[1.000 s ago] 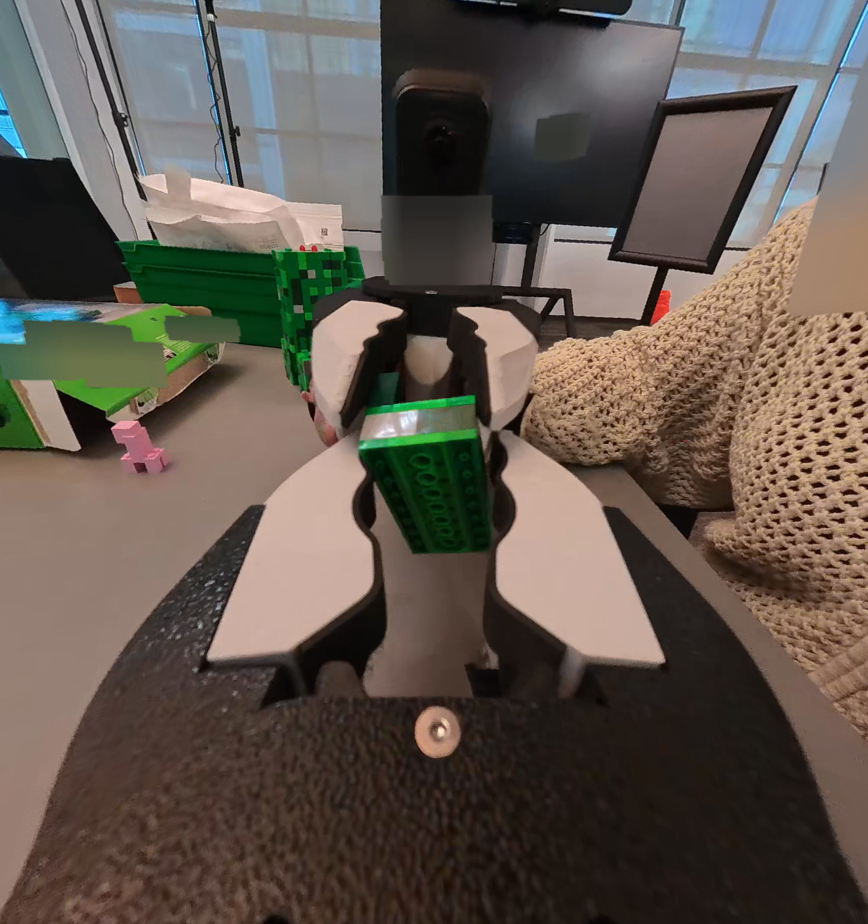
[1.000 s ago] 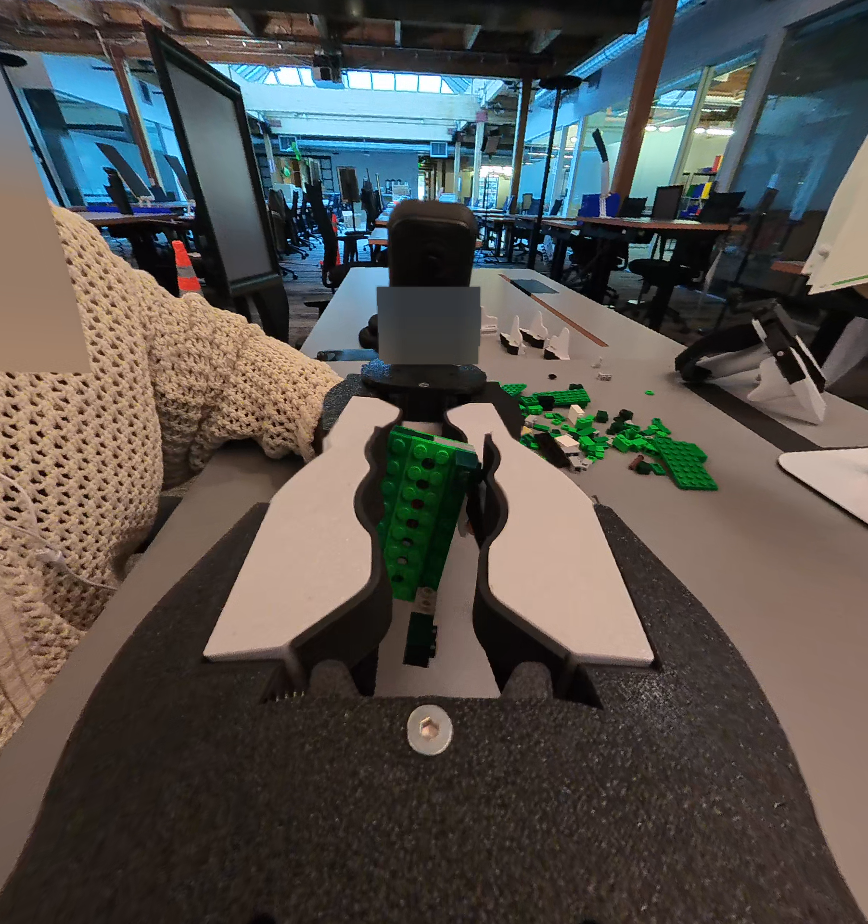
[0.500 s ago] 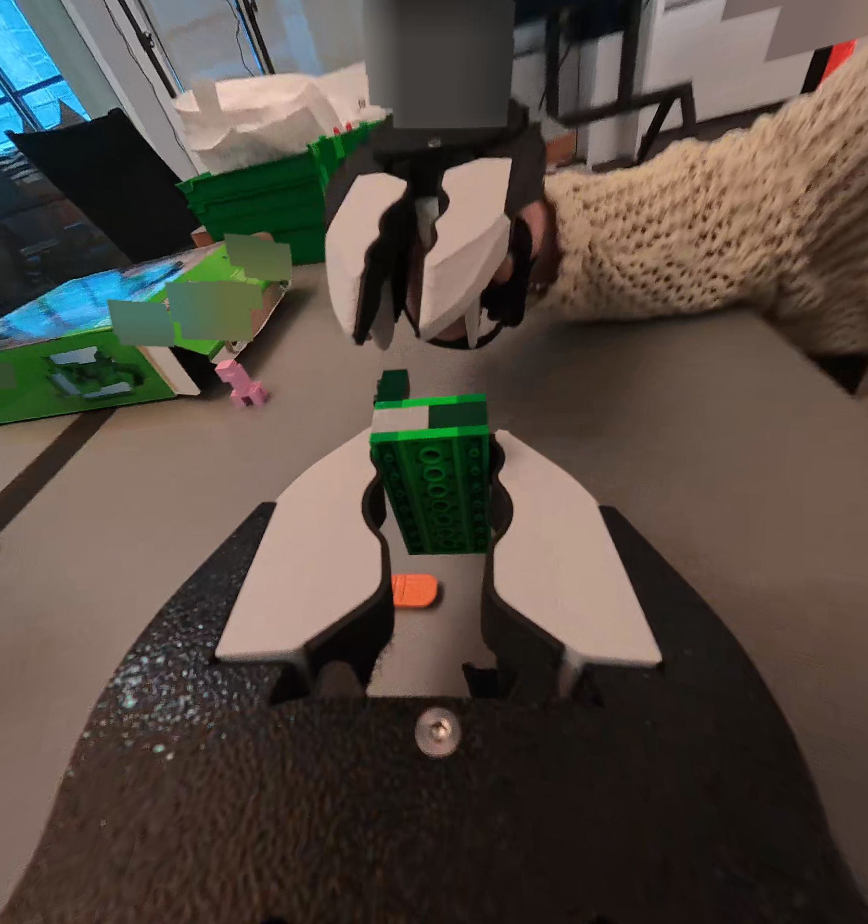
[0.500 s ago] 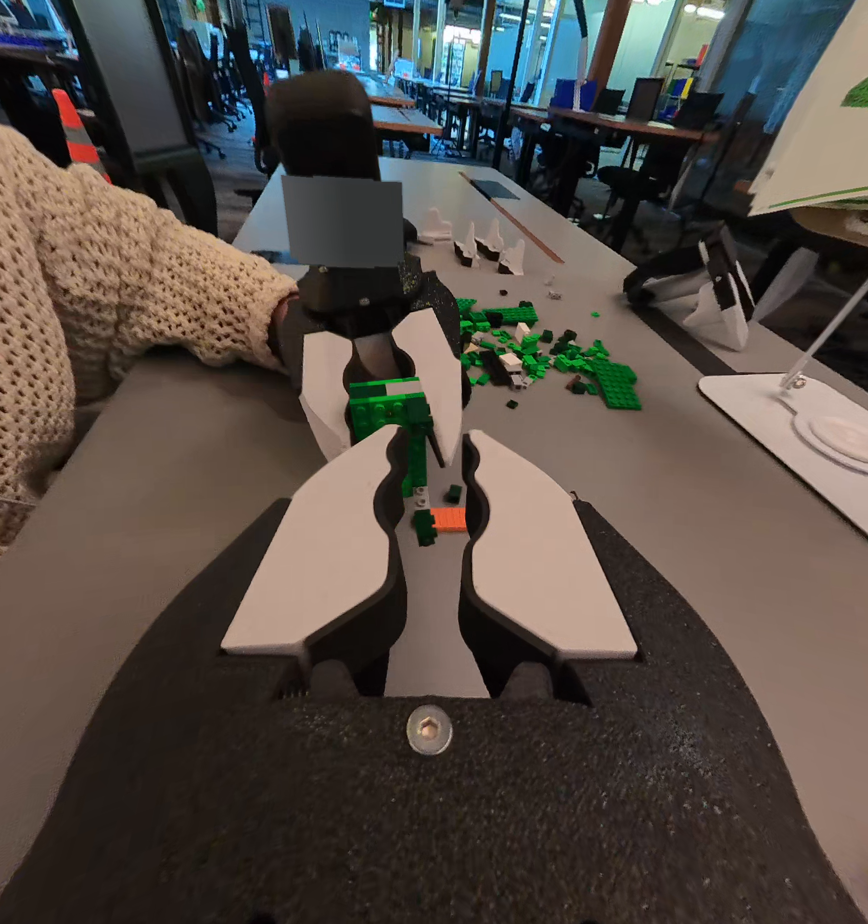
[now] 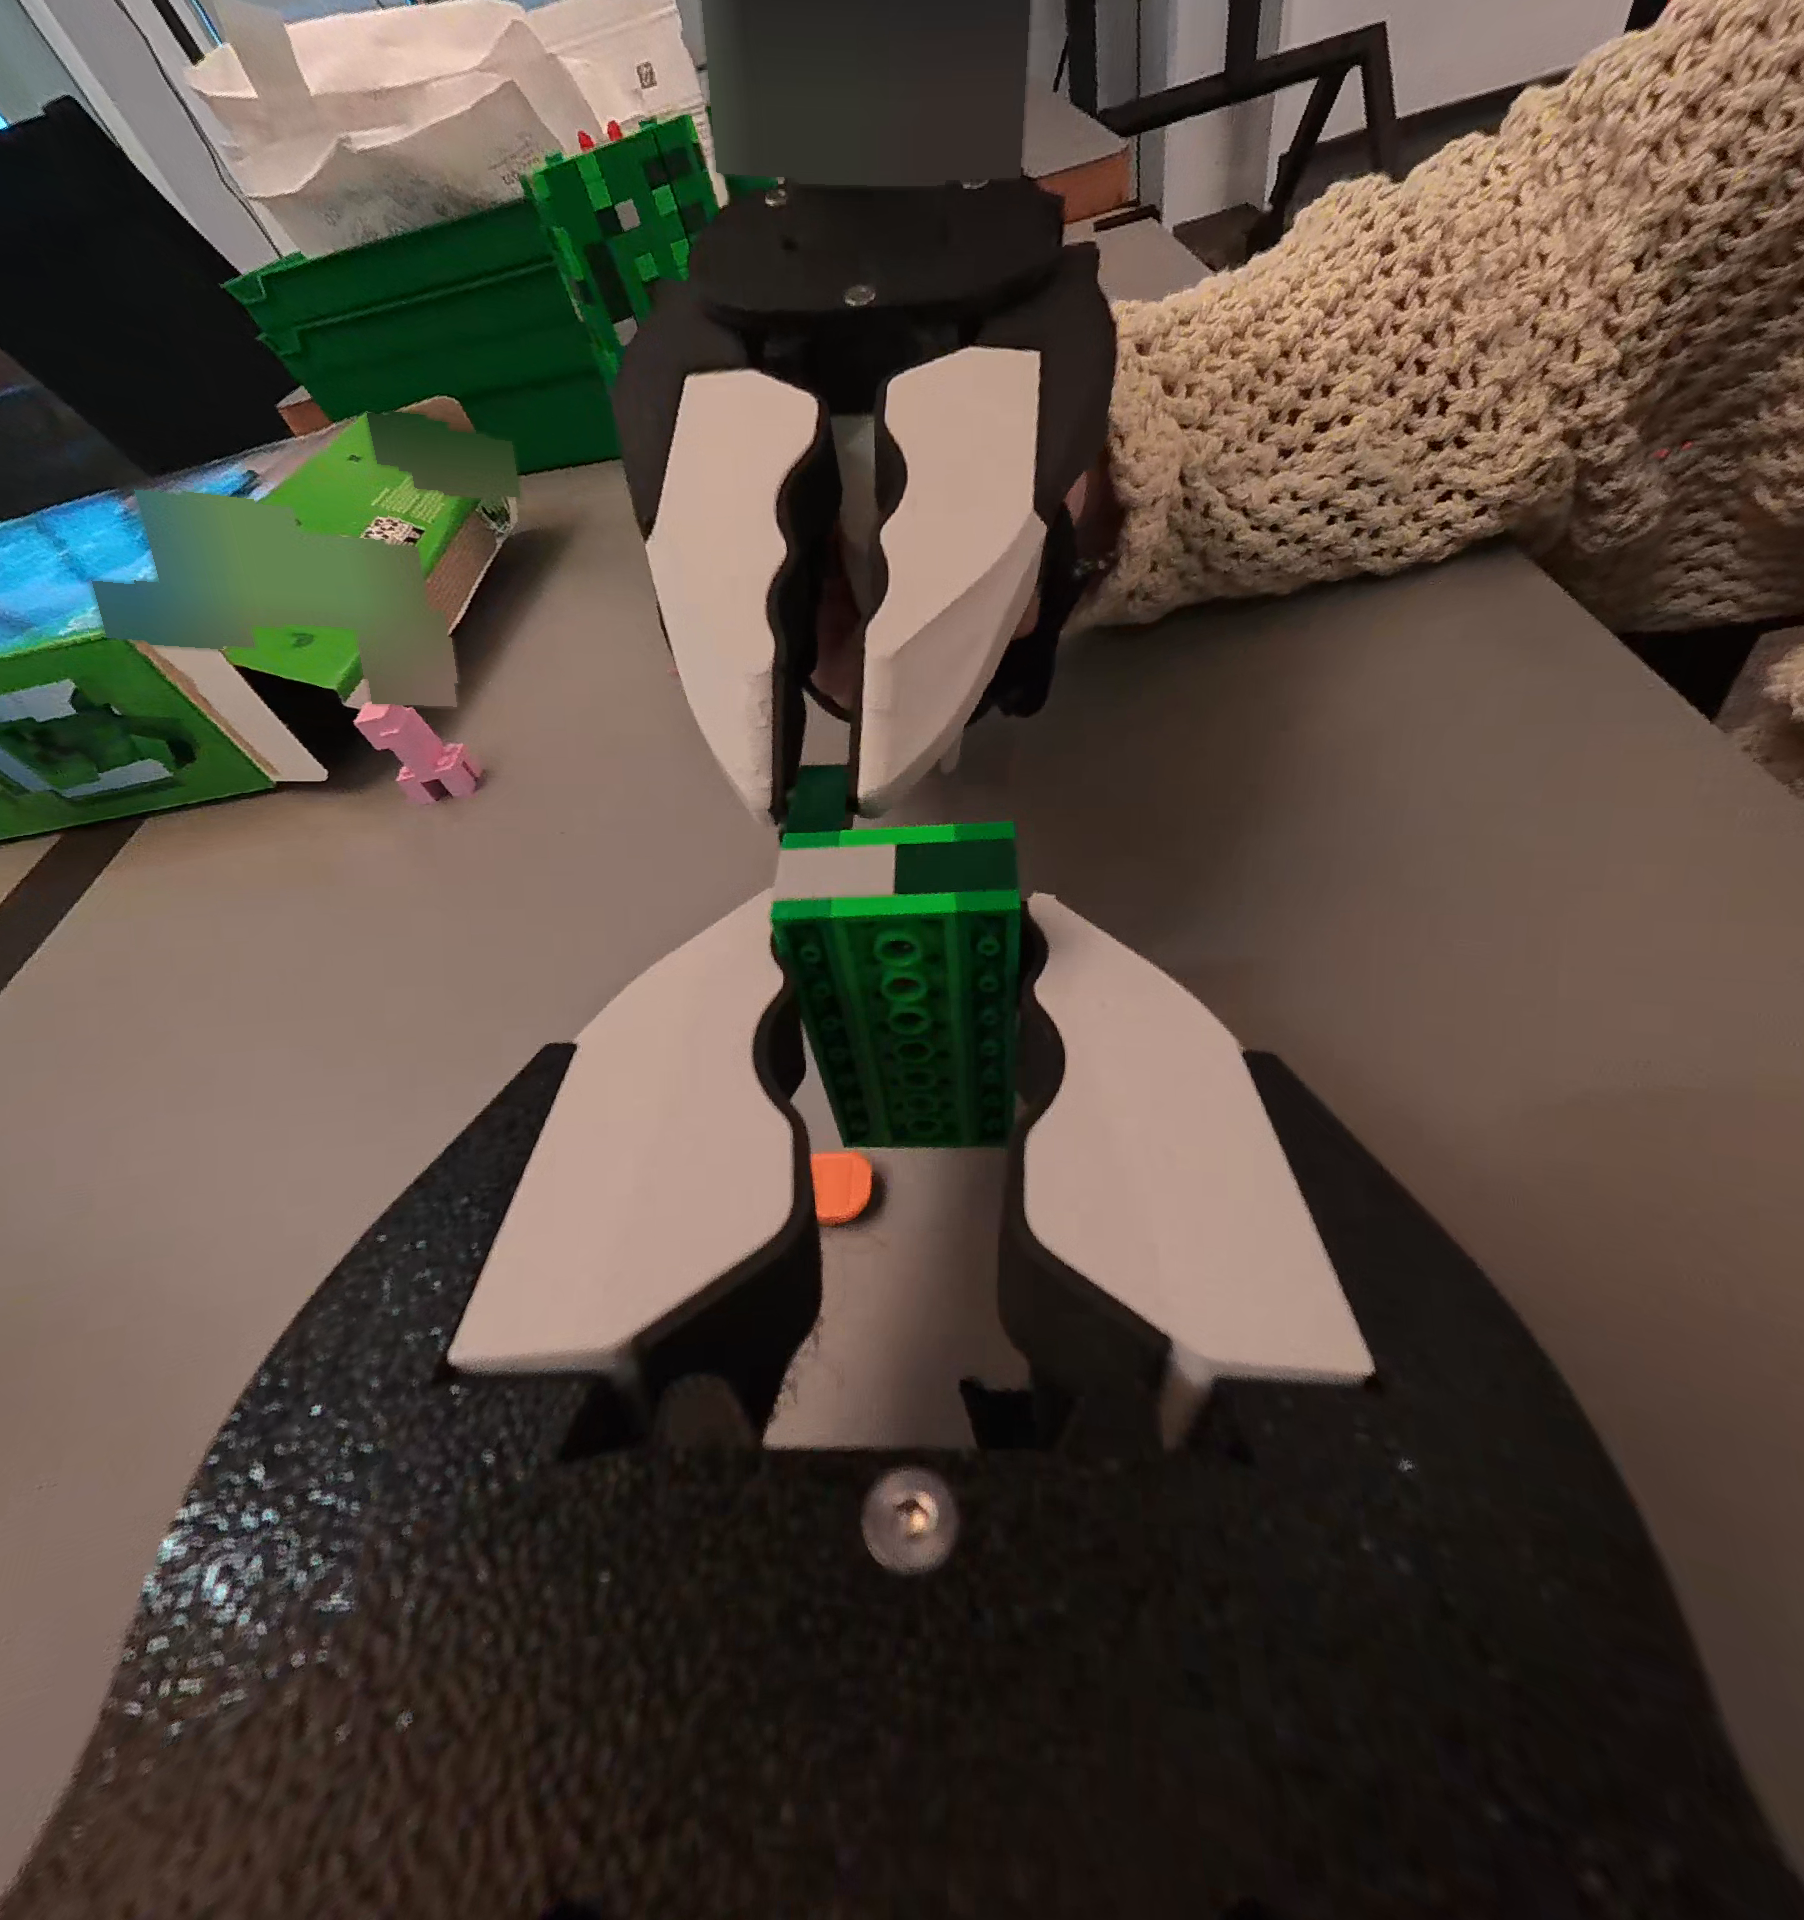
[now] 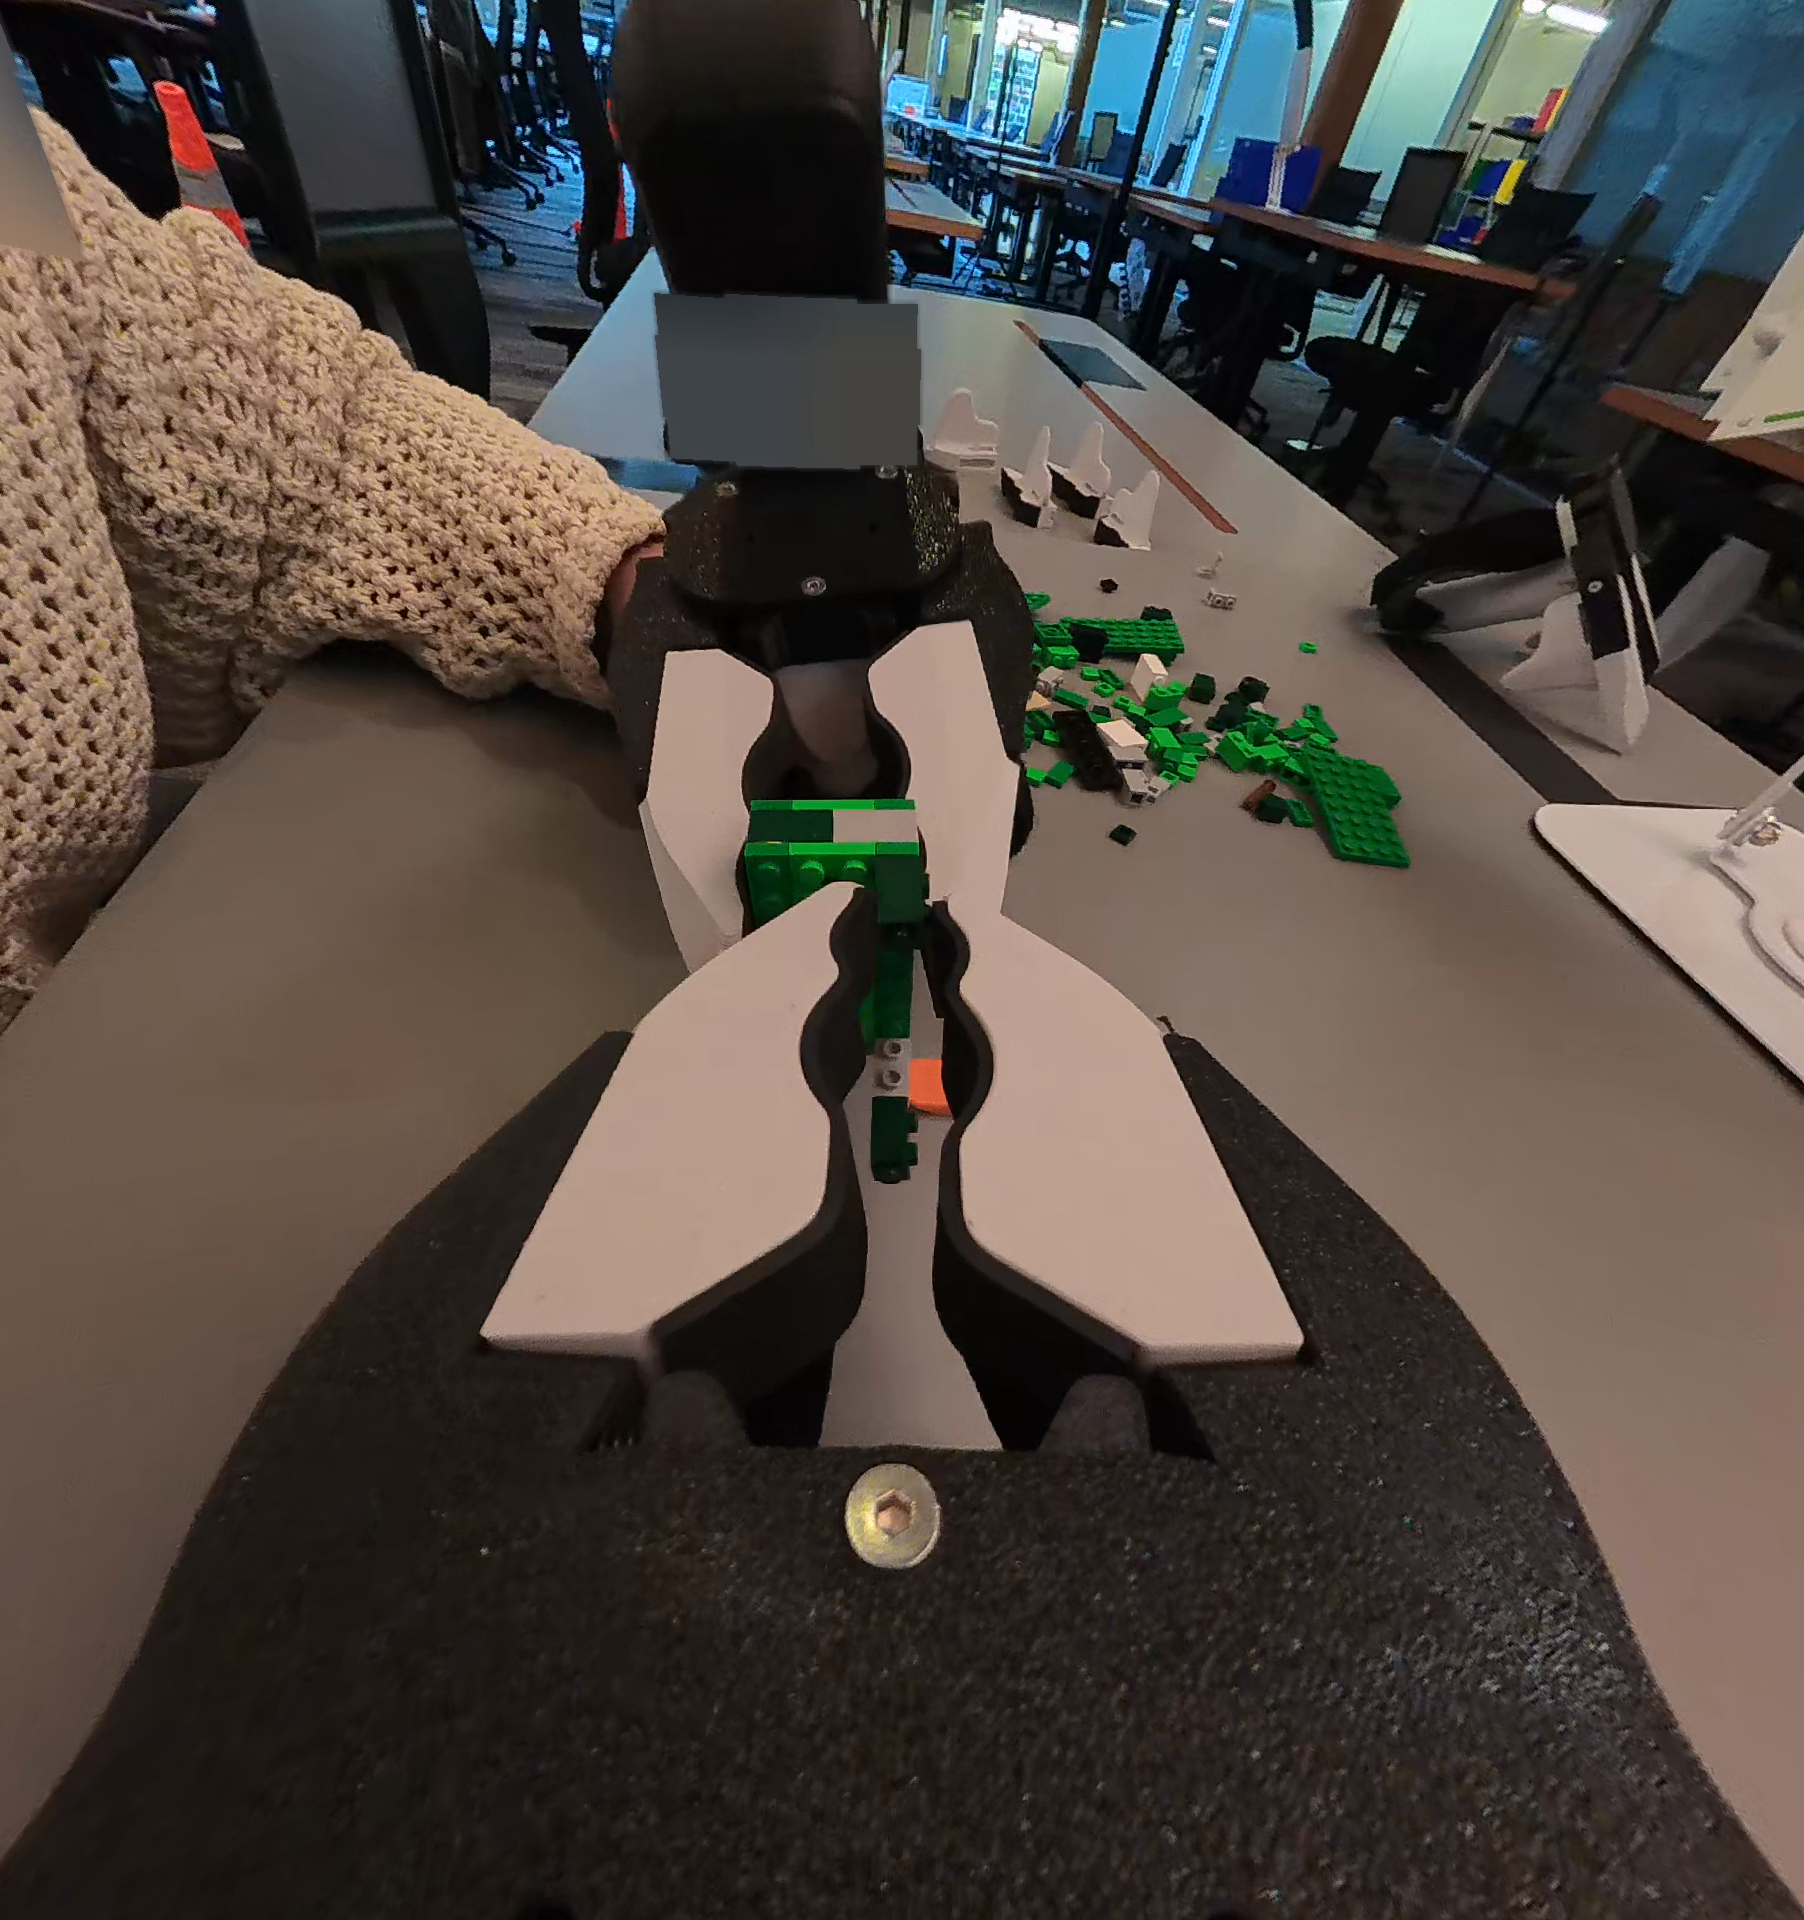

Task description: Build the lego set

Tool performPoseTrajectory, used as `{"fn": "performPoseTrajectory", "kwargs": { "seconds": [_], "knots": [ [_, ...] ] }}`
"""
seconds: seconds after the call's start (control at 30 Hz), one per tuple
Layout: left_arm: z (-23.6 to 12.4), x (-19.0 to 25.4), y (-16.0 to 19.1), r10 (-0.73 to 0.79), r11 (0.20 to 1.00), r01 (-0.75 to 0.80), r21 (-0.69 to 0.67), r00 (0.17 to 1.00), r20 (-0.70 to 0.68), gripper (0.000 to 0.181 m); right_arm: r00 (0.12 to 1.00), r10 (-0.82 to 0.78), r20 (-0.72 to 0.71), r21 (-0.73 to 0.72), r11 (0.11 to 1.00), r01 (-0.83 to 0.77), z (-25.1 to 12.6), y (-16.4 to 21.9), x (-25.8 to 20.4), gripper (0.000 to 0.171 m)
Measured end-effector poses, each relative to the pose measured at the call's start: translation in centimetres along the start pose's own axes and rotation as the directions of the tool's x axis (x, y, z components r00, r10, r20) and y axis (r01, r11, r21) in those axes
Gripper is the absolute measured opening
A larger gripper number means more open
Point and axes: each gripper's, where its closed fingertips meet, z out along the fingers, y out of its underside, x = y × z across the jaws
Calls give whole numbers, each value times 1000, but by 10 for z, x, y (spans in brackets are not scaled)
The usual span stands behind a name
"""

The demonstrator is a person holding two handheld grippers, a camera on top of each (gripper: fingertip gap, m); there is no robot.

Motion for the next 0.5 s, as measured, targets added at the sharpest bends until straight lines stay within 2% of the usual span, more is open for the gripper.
{"fn": "performPoseTrajectory", "kwargs": {
  "seconds": [0.03, 0.37, 0.5],
  "knots": [
    [0, 0, -1, 1, 1000, -1, -7, 1000, 4, 37, 1000, -3, -1, -1, 1000, 3, 0, -1, 0, 10],
    [1, -1, -2, -1, 998, 2, -60, 1000, 18, 36, 999, -37, -20, -54, 998, 36, -3, -2, 0, 10],
    [1, -3, -6, -65, 997, 66, -30, 998, 22, 50, 1000, -9, -27, -29, 1000, 8, -5, -3, 4, 9]
  ]
}}
